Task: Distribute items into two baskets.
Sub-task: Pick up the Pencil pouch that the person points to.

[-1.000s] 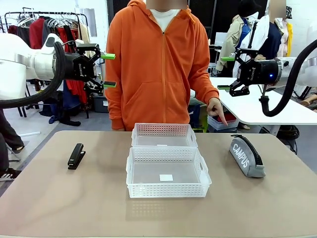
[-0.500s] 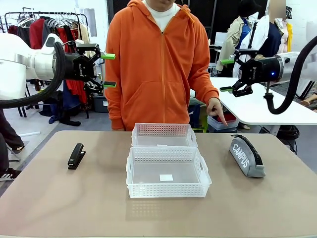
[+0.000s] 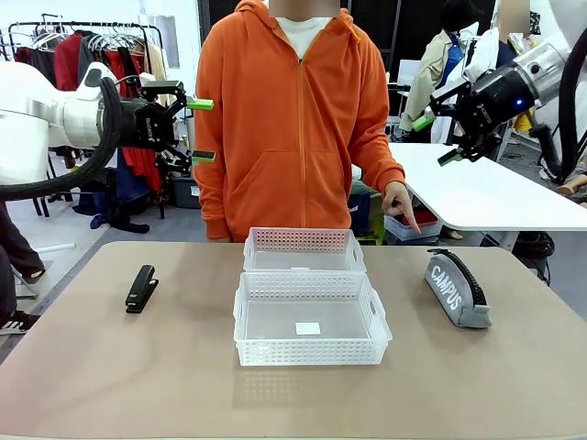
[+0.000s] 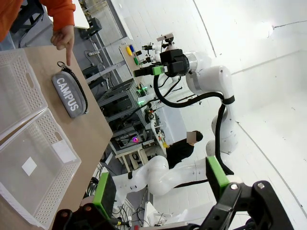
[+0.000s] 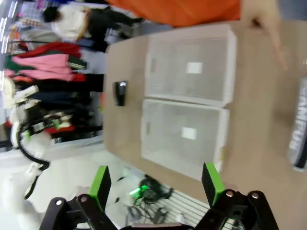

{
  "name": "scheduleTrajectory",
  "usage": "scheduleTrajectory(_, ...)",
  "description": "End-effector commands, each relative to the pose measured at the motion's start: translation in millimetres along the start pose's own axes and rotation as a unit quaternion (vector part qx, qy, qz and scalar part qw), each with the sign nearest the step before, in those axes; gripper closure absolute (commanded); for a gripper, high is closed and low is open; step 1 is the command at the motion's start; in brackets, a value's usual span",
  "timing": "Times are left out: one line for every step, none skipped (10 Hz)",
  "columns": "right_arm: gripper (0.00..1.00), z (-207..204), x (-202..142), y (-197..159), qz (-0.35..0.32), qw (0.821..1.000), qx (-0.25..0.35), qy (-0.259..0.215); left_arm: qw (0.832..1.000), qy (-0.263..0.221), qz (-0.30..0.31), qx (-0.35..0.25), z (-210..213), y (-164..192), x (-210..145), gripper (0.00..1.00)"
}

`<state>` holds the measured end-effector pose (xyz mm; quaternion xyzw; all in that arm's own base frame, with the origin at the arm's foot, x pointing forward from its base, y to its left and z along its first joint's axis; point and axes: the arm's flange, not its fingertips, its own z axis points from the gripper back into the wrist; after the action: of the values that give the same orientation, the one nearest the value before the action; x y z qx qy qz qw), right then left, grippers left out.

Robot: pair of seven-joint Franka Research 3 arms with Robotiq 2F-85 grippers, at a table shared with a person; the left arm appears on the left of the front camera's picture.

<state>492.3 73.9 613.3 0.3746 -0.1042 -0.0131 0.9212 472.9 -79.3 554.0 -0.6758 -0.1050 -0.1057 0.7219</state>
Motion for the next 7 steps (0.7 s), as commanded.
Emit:
scheduleTrajectory(0.00, -0.2, 6.1, 5.7, -0.030, 0.997, -0.073, 0.003, 1.000, 0.003, -0.002, -0.001, 1.0, -1.6, -0.7, 0.00)
scheduleTrajectory(0.00, -1.0, 7.1, 4.3, -0.036, 0.997, -0.075, 0.002, 1.000, 0.003, -0.002, -0.001, 1.0, -1.6, -0.7, 0.00)
scheduleTrajectory(0.00, 0.7, 9.8, 2.1, -0.049, 0.998, -0.046, 0.013, 1.000, 0.003, -0.002, -0.001, 1.0, -1.6, -0.7, 0.00)
scheduleTrajectory(0.00, 1.1, 1.6, -3.6, -0.015, 0.998, -0.063, -0.001, 1.000, 0.003, -0.002, -0.001, 1.0, -1.6, -0.7, 0.00)
scheduleTrajectory(0.00, 1.1, 1.6, -3.6, -0.015, 0.998, -0.063, -0.001, 1.000, 0.003, -0.002, -0.001, 1.0, -1.6, -0.7, 0.00)
scheduleTrajectory(0.00, 1.1, 1.6, -3.6, -0.015, 0.998, -0.063, -0.001, 1.000, 0.003, -0.002, -0.001, 1.0, -1.6, -0.7, 0.00)
scheduleTrajectory(0.00, 1.1, 1.6, -3.6, -0.015, 0.998, -0.063, -0.001, 1.000, 0.003, -0.002, -0.001, 1.0, -1.6, -0.7, 0.00)
